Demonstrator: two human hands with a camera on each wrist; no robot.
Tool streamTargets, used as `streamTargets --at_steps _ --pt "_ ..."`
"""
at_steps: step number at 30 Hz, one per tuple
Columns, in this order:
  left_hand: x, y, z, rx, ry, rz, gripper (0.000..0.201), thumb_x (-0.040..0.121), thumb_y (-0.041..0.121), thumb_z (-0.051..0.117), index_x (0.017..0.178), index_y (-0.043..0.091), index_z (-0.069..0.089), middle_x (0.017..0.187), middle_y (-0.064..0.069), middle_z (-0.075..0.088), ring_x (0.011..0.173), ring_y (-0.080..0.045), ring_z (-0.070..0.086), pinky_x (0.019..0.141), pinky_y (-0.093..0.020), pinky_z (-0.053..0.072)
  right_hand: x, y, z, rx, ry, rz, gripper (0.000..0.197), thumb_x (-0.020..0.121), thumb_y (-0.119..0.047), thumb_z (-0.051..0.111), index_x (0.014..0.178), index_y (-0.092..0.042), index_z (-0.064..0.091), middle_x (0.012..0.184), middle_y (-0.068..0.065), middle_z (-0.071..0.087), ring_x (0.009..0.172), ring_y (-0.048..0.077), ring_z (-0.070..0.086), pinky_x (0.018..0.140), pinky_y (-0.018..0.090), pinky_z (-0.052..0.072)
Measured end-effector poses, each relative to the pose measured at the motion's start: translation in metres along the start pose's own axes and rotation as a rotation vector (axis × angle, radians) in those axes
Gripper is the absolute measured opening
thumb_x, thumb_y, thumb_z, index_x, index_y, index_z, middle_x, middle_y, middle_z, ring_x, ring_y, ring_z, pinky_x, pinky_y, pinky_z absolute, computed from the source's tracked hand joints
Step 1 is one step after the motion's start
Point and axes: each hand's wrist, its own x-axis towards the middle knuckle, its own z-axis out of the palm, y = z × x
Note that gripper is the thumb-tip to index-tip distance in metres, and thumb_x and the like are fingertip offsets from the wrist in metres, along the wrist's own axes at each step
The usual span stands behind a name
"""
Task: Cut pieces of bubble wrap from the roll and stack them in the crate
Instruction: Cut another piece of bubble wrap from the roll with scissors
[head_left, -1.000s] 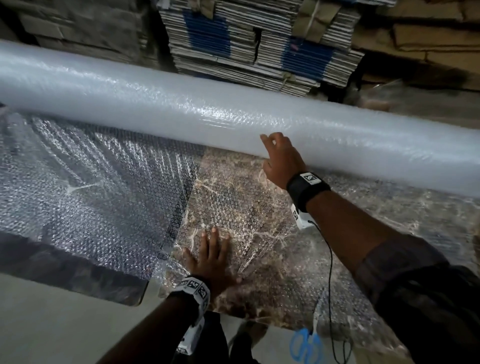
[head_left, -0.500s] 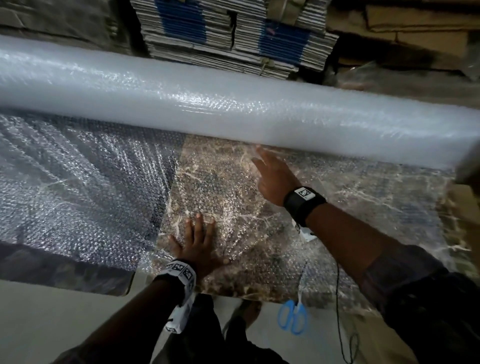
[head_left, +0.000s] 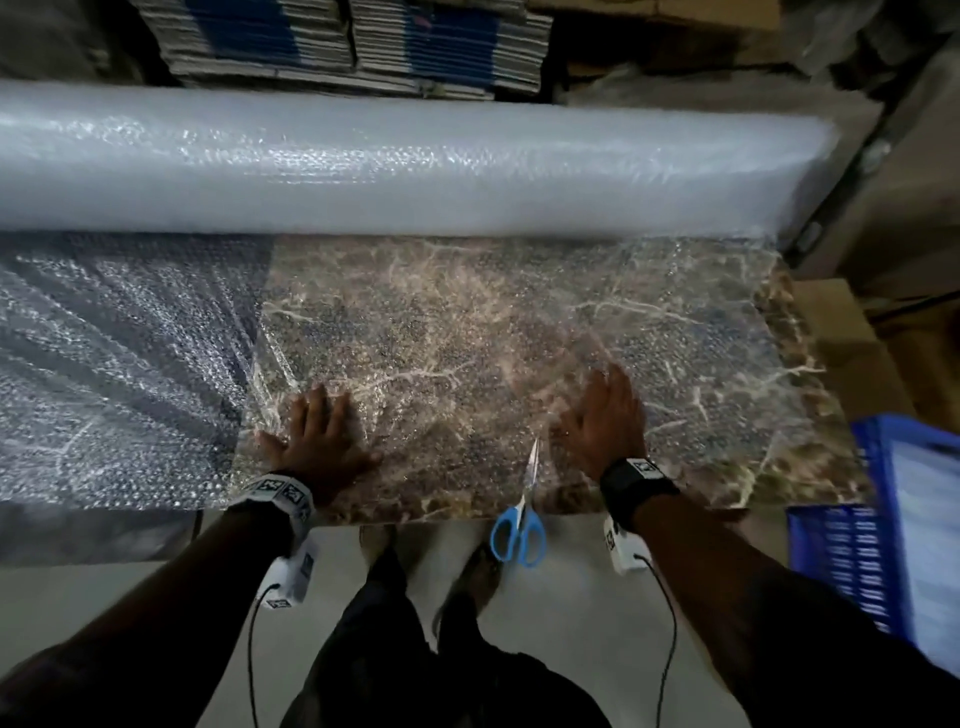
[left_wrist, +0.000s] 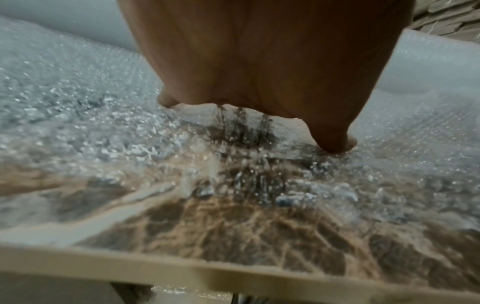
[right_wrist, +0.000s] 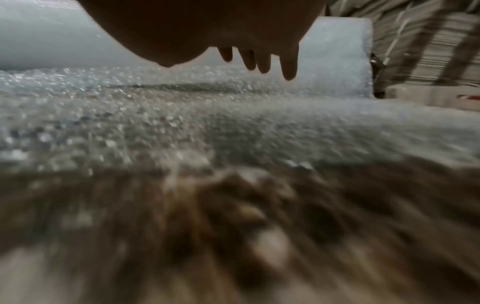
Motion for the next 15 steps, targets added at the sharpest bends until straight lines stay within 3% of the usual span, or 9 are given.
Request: streamTargets --at_steps 3,7,10,13,15 --pt "-0.006 -0.006 0.008 0.007 0.065 -0.004 0.096 0.082 0.078 0.039 0.153 0.036 -0.011 0.161 0.0 -0.022 0.148 -0.029 -0.015 0.111 -0.072 0.003 -0.023 0.028 0.007 -0.029 -0.066 0.051 0.073 0.089 -0.053 0.044 0.144 -0.005 0.037 0.156 0.021 0.029 0.143 0.039 0.028 0.108 0.059 0.031" --pt "-0.018 -0.005 0.014 -0.004 0.14 -0.015 0.086 0.089 0.067 0.041 0.155 0.033 -0.002 0.163 -0.002 -0.013 0.15 -0.028 -0.007 0.112 -0.068 0.01 -0.044 0.053 0.008 -0.03 -0.07 -0.005 0.081 0.086 -0.062 0.027 0.148 -0.01 0.031 0.159 0.016 0.024 0.147 0.035 0.02 0.113 0.054 0.028" --pt "-0.021 -0.005 0.015 -0.014 0.147 -0.023 0.085 0.09 0.064 0.045 0.156 0.031 0.003 0.164 -0.002 -0.008 0.15 -0.027 -0.004 0.113 -0.065 0.012 -0.052 0.056 0.005 -0.03 -0.087 0.03 0.078 0.09 -0.058 0.035 0.15 -0.009 0.028 0.16 0.017 0.02 0.148 0.035 0.018 0.114 0.053 0.027" --pt "-0.021 -0.002 0.019 -0.071 0.174 -0.05 0.078 0.091 0.058 0.05 0.155 0.031 0.013 0.164 -0.002 0.0 0.15 -0.027 0.006 0.113 -0.063 0.014 -0.064 0.031 -0.007 0.035 -0.043 0.006 0.06 0.089 -0.039 0.048 0.136 -0.002 0.047 0.14 0.026 0.045 0.129 0.043 0.045 0.102 0.051 0.042" --pt "-0.03 0.008 0.018 -0.066 0.26 -0.032 0.066 0.093 0.047 0.052 0.151 0.027 0.027 0.161 -0.005 0.015 0.146 -0.03 0.022 0.112 -0.06 0.021 -0.081 0.004 -0.016 0.081 -0.035 -0.063 0.039 0.09 -0.035 0.051 0.115 -0.007 0.057 0.117 0.02 0.059 0.108 0.039 0.057 0.085 0.044 0.047"
